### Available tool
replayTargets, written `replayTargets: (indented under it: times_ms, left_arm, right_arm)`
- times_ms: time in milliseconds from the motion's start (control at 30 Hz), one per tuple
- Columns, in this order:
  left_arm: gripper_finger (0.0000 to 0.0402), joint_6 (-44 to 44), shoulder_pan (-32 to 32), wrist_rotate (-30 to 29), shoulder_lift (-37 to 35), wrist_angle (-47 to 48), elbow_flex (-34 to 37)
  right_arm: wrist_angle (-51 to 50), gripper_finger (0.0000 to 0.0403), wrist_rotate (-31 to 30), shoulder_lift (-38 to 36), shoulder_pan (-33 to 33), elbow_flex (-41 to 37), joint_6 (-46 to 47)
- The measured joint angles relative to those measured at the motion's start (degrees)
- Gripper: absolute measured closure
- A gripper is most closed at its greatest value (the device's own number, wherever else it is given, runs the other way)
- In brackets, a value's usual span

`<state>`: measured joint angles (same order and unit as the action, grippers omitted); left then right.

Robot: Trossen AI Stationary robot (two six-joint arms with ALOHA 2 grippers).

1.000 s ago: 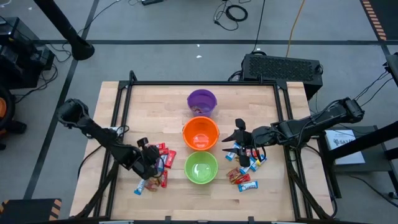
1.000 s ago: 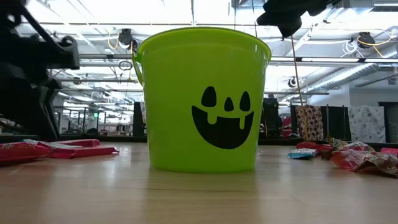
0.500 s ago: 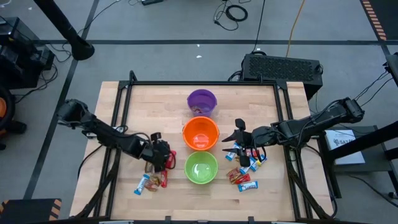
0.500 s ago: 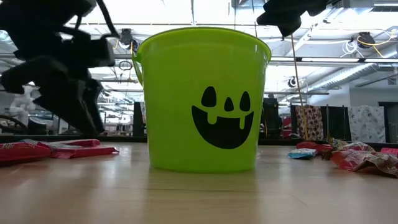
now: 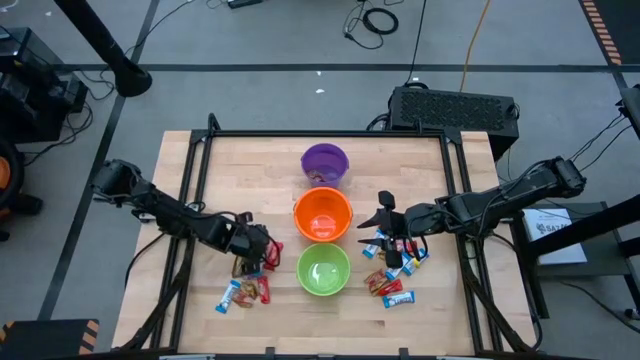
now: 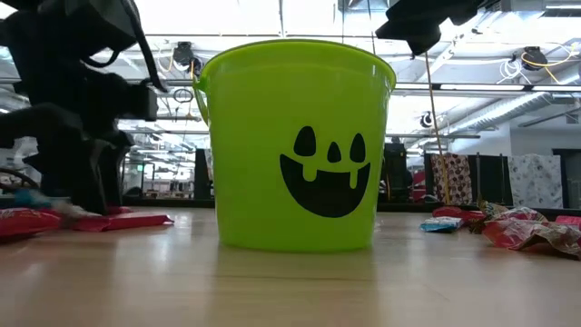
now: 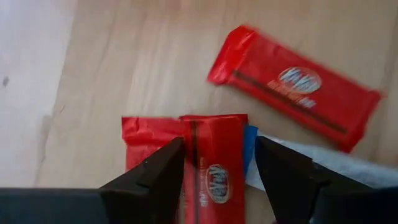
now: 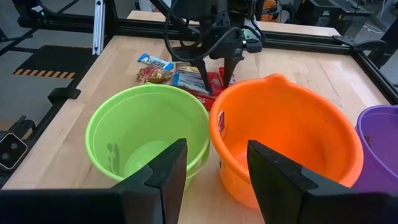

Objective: Sort candy by brand, put in halloween buckets
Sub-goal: Put red chocolate bar into the orange bucket

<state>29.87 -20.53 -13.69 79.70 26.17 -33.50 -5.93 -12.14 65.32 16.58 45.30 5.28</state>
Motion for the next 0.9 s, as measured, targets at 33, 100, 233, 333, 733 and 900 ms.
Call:
replayTargets:
  times_ms: [33,100,233,333,733,900]
  left_arm:
    - [0.0199,0.0,0.2,0.0,0.0,0.7,0.0]
    - [0.0199,0.0,0.7,0.3,0.0,1.2,0.0]
    - [0.0199,0.0,1.7,2.3,0.0,1.3,0.0]
    - [0.0199,-0.2,2.8,2.8,0.0,2.2,0.0]
    - [0.0199,-2.0,4.5,9.6,0.0,2.3,0.0]
    - [0.0199,-2.1,4.5,8.9,0.0,0.8,0.0]
  right_arm:
    - [0.0,0.0243,0.0,0.0,0.0,0.0,0.0]
    - [0.0,0.0243,0.0,0.0,0.0,0.0,0.0]
    - [0.0,0.0243,0.0,0.0,0.0,0.0,0.0]
    - [0.0,0.0243,0.0,0.0,0.0,0.0,0.0]
    - [0.0,0.0243,0.0,0.0,0.0,0.0,0.0]
    - [0.0,0.0243,0.0,0.0,0.0,0.0,0.0]
